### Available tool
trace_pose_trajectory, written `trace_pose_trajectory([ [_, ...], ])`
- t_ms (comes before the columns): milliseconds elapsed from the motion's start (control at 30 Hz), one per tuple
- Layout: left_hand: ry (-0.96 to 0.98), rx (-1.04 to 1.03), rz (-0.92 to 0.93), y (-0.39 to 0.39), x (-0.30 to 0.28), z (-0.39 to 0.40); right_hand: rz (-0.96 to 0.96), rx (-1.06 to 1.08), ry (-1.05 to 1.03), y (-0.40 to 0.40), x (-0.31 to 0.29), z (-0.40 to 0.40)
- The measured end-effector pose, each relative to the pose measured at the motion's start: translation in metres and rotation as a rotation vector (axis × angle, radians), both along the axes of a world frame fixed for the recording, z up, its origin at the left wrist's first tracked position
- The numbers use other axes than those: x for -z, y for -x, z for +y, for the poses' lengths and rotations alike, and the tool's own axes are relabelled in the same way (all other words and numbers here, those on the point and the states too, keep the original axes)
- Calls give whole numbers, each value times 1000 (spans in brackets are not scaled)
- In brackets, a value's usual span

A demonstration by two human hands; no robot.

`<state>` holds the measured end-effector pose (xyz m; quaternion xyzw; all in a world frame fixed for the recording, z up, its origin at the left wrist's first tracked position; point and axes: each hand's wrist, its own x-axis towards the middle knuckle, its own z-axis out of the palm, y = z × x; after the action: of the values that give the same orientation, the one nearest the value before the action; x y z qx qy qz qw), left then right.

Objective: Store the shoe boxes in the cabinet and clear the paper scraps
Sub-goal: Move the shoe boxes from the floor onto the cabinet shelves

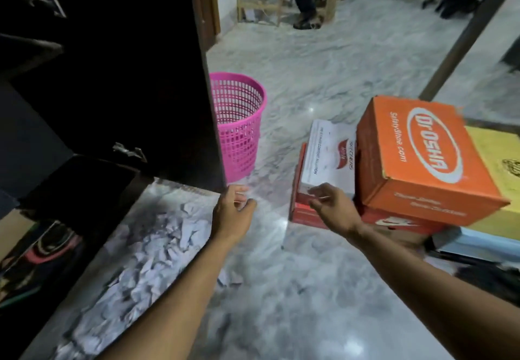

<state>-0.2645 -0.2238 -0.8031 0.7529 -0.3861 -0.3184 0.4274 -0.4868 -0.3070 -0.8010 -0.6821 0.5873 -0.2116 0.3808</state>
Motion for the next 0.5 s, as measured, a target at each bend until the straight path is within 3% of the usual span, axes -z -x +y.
trace_pose_trajectory([
  [167,-118,154,97,51,40,-77,59,259,10,37,31,-31],
  [367,-240,218,264,93,80,-147,-163,426,-174,29,45,-64],
  [500,-242,228,396,97,97,-160,-156,472,-217,27,56,-71],
])
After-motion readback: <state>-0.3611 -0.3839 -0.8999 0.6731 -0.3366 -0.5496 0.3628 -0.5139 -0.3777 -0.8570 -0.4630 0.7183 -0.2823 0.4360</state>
